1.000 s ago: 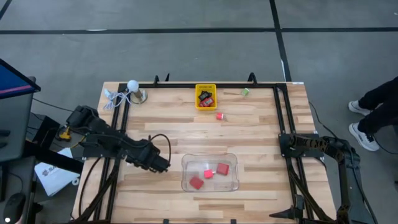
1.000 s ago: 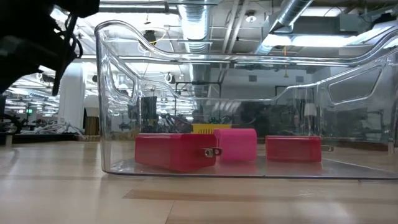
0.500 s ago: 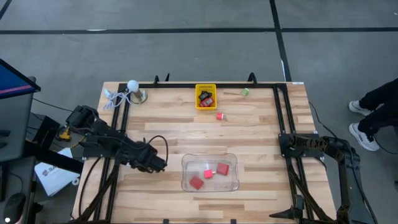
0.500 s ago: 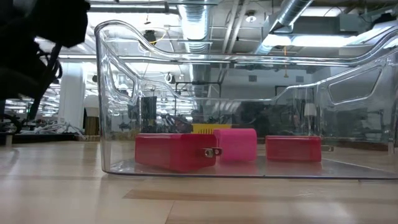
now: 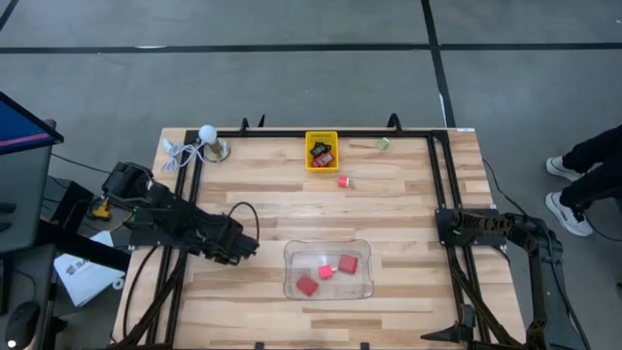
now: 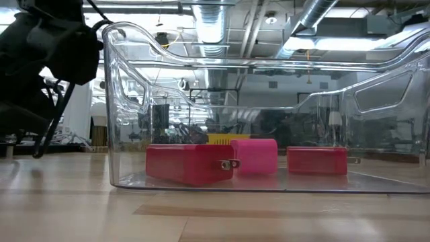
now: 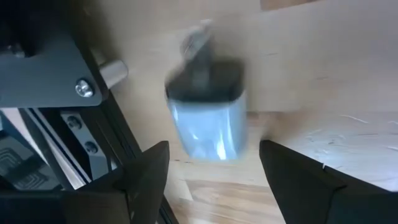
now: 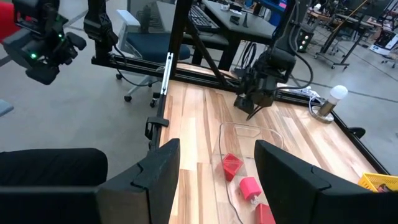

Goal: Pick & Place Office items
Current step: Put the white charger adapter into the transparent bin

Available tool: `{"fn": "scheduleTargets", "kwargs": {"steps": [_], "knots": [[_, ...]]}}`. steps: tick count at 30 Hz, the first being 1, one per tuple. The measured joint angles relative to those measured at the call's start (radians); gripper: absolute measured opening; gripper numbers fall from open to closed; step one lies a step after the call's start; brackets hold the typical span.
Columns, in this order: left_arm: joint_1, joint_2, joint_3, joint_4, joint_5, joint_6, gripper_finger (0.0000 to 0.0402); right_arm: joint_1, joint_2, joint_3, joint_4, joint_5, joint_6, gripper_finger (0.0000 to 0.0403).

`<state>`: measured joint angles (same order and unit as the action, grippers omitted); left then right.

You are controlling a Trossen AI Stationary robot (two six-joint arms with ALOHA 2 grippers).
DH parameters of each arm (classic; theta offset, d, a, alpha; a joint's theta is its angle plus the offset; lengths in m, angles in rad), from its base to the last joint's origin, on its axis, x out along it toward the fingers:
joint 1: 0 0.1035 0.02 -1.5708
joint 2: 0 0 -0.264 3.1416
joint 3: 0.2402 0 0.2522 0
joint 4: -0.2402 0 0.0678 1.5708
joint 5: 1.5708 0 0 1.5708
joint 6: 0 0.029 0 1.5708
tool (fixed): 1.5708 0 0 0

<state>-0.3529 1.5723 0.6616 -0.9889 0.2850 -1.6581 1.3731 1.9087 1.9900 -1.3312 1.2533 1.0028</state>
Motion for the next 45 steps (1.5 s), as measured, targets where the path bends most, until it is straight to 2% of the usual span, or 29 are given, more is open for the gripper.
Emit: {"fn": "scheduleTargets", "kwargs": {"steps": [4,9,13,18,24,29,33,38,41,45], "knots": [[0.024,-0.015,-0.028,0.019,0.011,0.03,0.0254,0.0,0.0,0.0,0.0,0.0,0.0,0.0201],[0.031,-0.066,-0.035,0.029,-0.022,0.04,0.0255,0.001,0.0,0.0,0.0,0.0,0.0,0.0201],[0.035,-0.135,-0.039,0.032,-0.1,-0.001,0.0255,0.0,0.0,0.0,0.0,0.0,0.0,0.0201],[0.023,-0.227,-0.038,0.039,-0.099,-0.05,0.0255,0.0,0.0,0.0,0.0,0.001,0.0,0.0201],[-0.003,-0.295,-0.037,0.142,-0.195,-0.07,0.0255,0.0,0.0,0.0,0.0,0.002,0.0,0.0201],[0.001,-0.296,-0.036,0.222,-0.251,-0.066,0.0255,-0.001,0.0,0.0,0.0,0.003,0.0,0.0201],[0.005,-0.294,-0.036,0.273,-0.277,0.011,0.0248,-0.001,0.0,0.0,0.0,0.003,0.0,0.0201],[0.004,-0.298,-0.035,0.542,-0.308,0.185,0.0234,-0.001,0.0,0.0,0.0,0.003,-0.001,0.0201],[0.012,-0.298,-0.035,0.637,-0.312,0.286,0.0226,-0.001,0.0,0.0,0.0,0.003,-0.001,0.0201],[0.017,-0.296,-0.035,0.663,-0.257,0.528,0.0215,-0.001,0.0,0.0,0.0,0.003,-0.001,0.0201]]}}
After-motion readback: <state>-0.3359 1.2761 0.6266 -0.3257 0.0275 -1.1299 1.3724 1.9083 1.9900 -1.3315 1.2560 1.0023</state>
